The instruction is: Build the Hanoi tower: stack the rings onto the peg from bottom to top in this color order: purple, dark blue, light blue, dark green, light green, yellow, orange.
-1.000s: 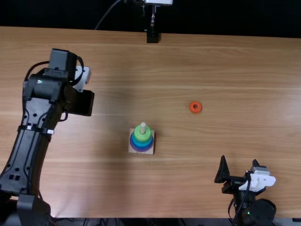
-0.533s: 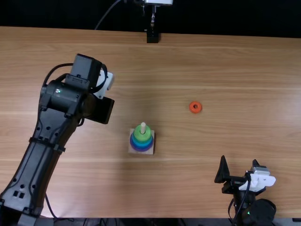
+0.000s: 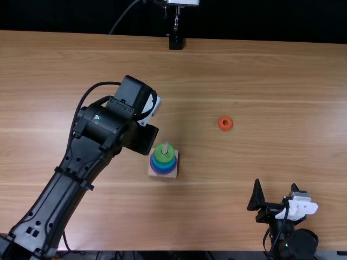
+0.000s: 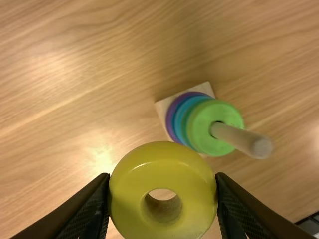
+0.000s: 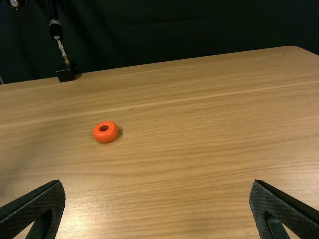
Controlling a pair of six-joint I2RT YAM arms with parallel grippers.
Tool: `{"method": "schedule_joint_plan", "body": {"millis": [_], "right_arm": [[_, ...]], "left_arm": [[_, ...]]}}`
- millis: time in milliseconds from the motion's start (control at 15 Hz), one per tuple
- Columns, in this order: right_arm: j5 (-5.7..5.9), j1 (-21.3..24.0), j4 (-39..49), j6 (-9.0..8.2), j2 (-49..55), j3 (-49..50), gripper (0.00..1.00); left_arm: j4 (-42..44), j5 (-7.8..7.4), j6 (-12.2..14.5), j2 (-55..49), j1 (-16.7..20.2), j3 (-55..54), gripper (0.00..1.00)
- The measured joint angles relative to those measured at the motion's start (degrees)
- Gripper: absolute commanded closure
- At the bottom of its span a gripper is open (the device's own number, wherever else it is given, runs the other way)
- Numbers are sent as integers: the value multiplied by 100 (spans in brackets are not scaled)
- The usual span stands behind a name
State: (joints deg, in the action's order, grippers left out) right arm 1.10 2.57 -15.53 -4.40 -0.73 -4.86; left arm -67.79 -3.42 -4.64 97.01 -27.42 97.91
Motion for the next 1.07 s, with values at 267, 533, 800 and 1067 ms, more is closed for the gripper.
{"method": "schedule_joint_plan", "body": {"millis": [267,533,800,1067], "right_arm": [[-2,0,0,2,0,0,0],[-2,0,-2,-2,0,0,0],[-2,0,-2,0,0,0,0],[-2,0,-2,2,0,0,0]], "left_arm": [[92,0,-247,0,-398,153,100],[98,-2,-400,22,-564,184,100],[107,-2,-459,205,-704,291,100],[111,-4,-468,315,-774,295,100]]}}
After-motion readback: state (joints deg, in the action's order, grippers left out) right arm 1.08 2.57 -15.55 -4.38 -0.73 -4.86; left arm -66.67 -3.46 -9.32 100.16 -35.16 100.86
